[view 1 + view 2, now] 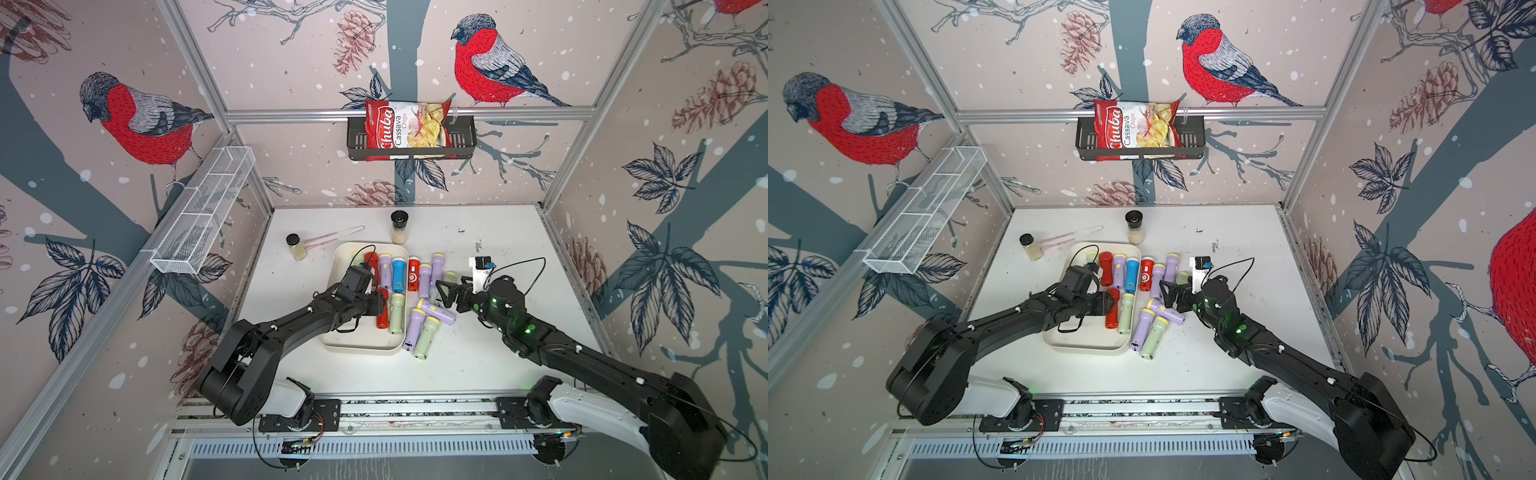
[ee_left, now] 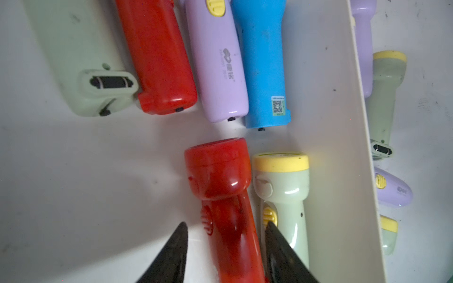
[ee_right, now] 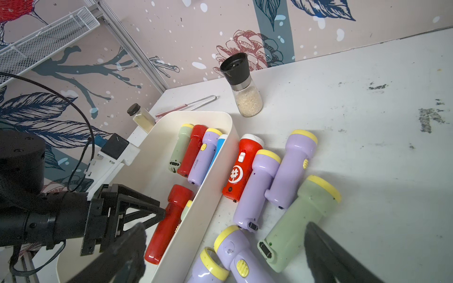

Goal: Put the flashlights into the storage boxes
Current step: Place the flashlight at the storage box.

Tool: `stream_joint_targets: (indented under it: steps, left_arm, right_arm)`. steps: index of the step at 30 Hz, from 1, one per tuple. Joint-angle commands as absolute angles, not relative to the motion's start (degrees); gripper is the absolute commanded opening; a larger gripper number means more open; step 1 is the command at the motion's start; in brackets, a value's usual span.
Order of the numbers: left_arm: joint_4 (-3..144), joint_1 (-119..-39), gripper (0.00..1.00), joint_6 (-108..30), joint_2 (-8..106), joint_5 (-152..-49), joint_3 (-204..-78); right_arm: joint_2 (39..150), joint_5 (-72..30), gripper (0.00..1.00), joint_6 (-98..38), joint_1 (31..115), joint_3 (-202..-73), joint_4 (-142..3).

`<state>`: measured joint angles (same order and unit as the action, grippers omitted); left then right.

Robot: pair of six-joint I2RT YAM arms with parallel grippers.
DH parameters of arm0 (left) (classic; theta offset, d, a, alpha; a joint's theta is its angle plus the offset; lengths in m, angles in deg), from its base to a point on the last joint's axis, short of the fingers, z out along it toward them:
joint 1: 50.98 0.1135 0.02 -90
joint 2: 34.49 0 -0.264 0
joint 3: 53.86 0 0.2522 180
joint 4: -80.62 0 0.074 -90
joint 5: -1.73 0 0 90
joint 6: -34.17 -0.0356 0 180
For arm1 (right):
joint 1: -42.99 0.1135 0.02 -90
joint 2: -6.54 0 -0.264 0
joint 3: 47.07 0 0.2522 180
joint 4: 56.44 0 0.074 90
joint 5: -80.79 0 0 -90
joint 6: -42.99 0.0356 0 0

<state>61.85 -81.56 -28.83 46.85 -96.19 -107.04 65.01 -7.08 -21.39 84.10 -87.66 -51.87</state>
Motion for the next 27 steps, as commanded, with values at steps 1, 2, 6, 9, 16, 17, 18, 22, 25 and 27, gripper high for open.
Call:
stream_joint_targets:
  steps: [1,2,6,9,16,17,18,22,25,27]
  left_arm:
    - [65.25,-81.4,0.51,-29.18,47.46,-98.31,-107.08]
    - [65.51,-81.45,0.51,-29.19,47.59,-98.91,-107.08]
    - [66.67,-81.46,0.51,-29.84,47.81,-101.92,-107.12]
    - [66.64,-81.4,0.51,-29.98,48.29,-103.25,-107.42]
    - [66.39,-81.43,0.51,-30.01,48.67,-102.88,-107.67]
    - [66.13,-81.4,0.51,-29.95,48.46,-102.26,-107.77]
    - [65.67,-81.41,0.51,-29.73,48.11,-101.34,-107.87]
    - [63.95,-81.33,0.54,-29.21,46.6,-98.48,-108.3]
    - [63.3,-81.01,0.55,-29.24,45.74,-97.55,-108.49]
    - [63.09,-80.88,0.55,-29.16,45.04,-97.25,-108.58]
  right_arm:
    - [64.88,-6.58,1.0,-21.95,84.21,-88.07,-52.03]
    - [64.89,-6.54,1.0,-21.95,84.13,-88.07,-52.05]
    - [65.07,-6.47,0.99,-22.12,84.13,-88.16,-51.86]
    - [65.35,-6.58,1.0,-22.14,84.08,-88.25,-51.68]
    - [65.48,-6.67,1.0,-22.29,84.18,-88.5,-51.9]
    - [65.42,-6.6,1.0,-22.32,84.17,-88.51,-51.93]
    - [65.34,-6.51,1.0,-22.39,84.14,-88.51,-51.96]
    - [65.22,-6.4,1.0,-22.49,84.13,-88.51,-51.9]
    - [65.42,-6.49,1.0,-22.49,84.13,-88.51,-51.8]
    - [65.47,-6.6,0.99,-22.44,84.13,-88.57,-51.74]
